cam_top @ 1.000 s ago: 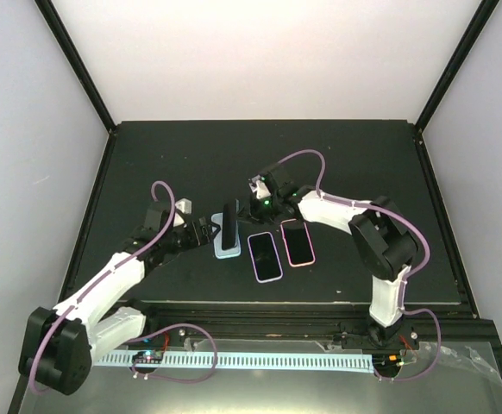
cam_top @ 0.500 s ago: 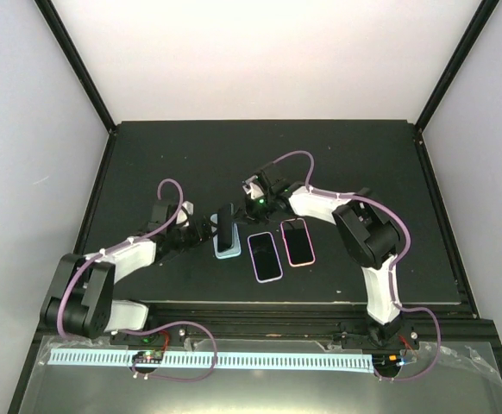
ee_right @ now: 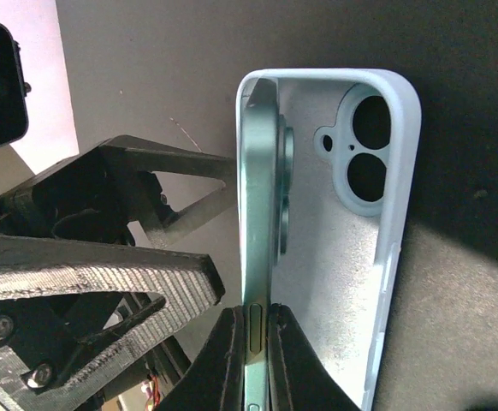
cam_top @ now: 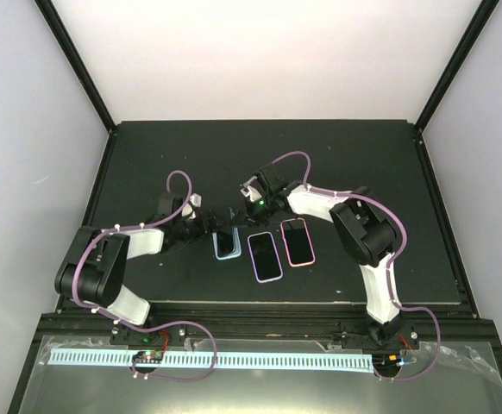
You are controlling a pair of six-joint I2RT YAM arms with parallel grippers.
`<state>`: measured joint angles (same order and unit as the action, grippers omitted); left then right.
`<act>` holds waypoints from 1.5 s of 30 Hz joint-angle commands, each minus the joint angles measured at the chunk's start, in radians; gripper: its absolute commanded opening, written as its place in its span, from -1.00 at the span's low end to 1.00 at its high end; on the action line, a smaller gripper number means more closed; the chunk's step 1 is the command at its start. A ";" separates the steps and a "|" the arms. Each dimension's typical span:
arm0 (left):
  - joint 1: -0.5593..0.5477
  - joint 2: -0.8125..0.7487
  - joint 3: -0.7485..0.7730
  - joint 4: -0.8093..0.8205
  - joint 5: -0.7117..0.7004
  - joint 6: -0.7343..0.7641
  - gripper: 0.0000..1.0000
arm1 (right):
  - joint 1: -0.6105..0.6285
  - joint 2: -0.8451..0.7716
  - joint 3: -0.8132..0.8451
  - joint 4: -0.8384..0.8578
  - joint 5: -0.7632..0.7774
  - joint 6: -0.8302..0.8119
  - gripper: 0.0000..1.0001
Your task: Put the phone into the phone case
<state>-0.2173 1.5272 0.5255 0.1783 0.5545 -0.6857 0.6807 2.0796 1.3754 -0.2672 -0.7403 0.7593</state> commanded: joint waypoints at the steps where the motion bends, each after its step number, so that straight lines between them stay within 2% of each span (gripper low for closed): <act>1: 0.004 0.017 0.003 0.034 0.075 0.027 0.56 | -0.001 -0.029 -0.025 -0.041 -0.040 -0.042 -0.98; 9: -0.001 -0.013 -0.025 0.043 0.136 0.039 0.52 | 0.000 -0.032 -0.045 -0.025 0.009 -0.045 -0.98; 19: -0.001 -0.013 -0.050 0.084 0.177 0.025 0.41 | 0.000 0.074 -0.005 -0.027 0.028 -0.064 -0.88; 24: -0.002 -0.033 -0.068 0.077 0.179 0.018 0.26 | 0.001 0.085 -0.012 -0.024 0.053 -0.059 -0.85; 35: -0.011 -0.132 -0.143 -0.030 0.148 -0.005 0.09 | 0.045 0.072 -0.027 -0.017 0.116 -0.066 -0.83; 39: -0.011 -0.196 -0.168 -0.088 0.110 -0.007 0.01 | 0.046 0.005 -0.069 0.004 0.141 -0.048 -0.73; 45: -0.008 -0.282 -0.161 -0.196 0.024 0.016 0.00 | 0.046 -0.111 -0.106 0.012 0.183 -0.031 -0.46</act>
<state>-0.2241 1.3010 0.3546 0.0807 0.6426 -0.6895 0.7185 2.0445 1.2716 -0.2466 -0.6159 0.7250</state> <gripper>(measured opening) 0.496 0.233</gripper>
